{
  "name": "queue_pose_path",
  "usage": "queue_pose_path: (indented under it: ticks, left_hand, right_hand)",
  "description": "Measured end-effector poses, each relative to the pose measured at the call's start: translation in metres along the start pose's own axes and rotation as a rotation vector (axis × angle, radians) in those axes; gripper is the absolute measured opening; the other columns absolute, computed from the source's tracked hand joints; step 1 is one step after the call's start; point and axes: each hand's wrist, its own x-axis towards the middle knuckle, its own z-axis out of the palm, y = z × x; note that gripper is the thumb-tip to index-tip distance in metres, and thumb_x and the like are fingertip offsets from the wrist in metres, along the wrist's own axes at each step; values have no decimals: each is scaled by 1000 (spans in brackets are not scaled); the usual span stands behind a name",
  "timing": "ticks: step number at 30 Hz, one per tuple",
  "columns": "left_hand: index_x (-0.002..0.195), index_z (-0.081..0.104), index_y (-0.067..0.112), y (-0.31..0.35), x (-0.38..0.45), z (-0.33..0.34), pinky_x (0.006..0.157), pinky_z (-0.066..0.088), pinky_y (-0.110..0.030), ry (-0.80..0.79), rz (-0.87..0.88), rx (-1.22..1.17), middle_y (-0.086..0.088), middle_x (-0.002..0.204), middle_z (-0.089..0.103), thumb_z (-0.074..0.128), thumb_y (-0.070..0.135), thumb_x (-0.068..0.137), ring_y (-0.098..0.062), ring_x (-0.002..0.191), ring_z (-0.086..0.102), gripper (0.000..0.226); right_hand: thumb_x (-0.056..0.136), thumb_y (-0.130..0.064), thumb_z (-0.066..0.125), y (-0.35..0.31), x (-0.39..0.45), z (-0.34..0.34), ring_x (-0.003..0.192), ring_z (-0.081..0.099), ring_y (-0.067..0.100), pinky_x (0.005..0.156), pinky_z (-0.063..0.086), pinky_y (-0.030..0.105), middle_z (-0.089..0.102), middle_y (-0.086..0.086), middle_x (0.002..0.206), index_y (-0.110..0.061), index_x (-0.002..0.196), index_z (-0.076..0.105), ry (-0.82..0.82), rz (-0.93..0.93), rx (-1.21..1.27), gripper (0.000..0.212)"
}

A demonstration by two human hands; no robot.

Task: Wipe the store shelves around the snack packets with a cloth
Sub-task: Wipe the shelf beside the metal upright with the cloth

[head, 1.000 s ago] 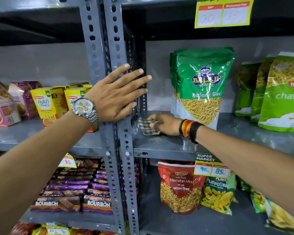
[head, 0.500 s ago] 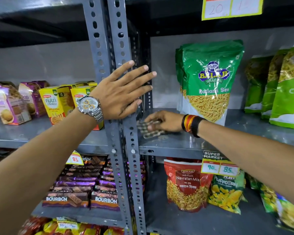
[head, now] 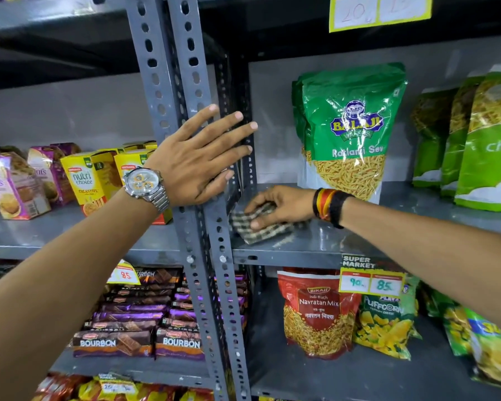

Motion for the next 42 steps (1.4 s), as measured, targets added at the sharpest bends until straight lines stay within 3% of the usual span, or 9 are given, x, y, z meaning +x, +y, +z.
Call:
queue_pose_path:
  ticks: [3,7,10,14,18,24,30,35,42]
  left_hand:
    - [151,42,11,0,0,0,122,13,-59,7,0,-4,-10,167,17,33,34,102,-30,154,11,54]
    - [152,40,11,-1,-1,-2,122,13,-59,4,3,3,-10,167,15,33,35,103,-30,154,11,55]
    - [151,41,11,1,-1,0,122,12,-59,-4,-1,0,-10,167,15,32,35,102,-30,154,10,55]
    - [150,42,11,1,0,0,122,13,-59,15,2,-8,-10,167,18,32,34,103,-30,154,12,54]
    - [151,42,11,0,-1,0,122,12,-58,13,0,-13,-10,167,18,30,35,103,-30,154,12,55]
    - [149,44,10,1,-2,1,123,12,-58,43,-3,-9,-11,166,20,33,34,102,-31,154,14,53]
    - [152,40,11,0,-1,-3,122,13,-58,15,-3,-23,-11,166,19,31,35,103,-30,154,13,55]
    - [151,41,10,1,-2,-1,123,11,-57,22,-1,-9,-11,166,20,32,35,103,-31,154,13,55]
    - [150,43,9,3,0,-3,122,13,-58,19,-6,-36,-12,165,22,27,36,103,-31,154,15,56]
  right_hand:
    - [85,-35,70,-1,6,4,92,58,-6,88,40,16,65,-14,107,-20,118,64,67,-14,-13,36]
    - [91,-33,63,0,-10,16,89,53,-8,78,38,5,56,-15,104,-20,122,59,32,-1,-47,35]
    - [90,-30,65,4,-34,12,92,56,-3,84,41,5,62,-4,112,-19,118,61,-29,2,-31,31]
    - [90,-27,65,4,-32,-1,102,55,5,86,38,-2,61,-6,114,-14,123,59,142,12,20,35]
    - [90,-35,63,12,-30,16,111,56,17,106,42,36,58,3,121,-23,122,59,211,76,-90,34]
    - [93,-35,60,5,-88,9,89,54,-7,80,40,6,58,-13,107,-24,121,59,94,38,-68,30]
    - [93,-40,57,14,-77,15,105,53,22,101,41,45,56,8,114,-26,118,58,298,126,-188,28]
    - [94,-33,57,6,-136,11,102,57,11,87,44,16,58,-2,112,-24,117,58,151,59,-109,24]
    - [94,-32,59,45,-130,-15,103,52,15,98,43,37,53,-3,109,-21,120,60,427,222,-168,29]
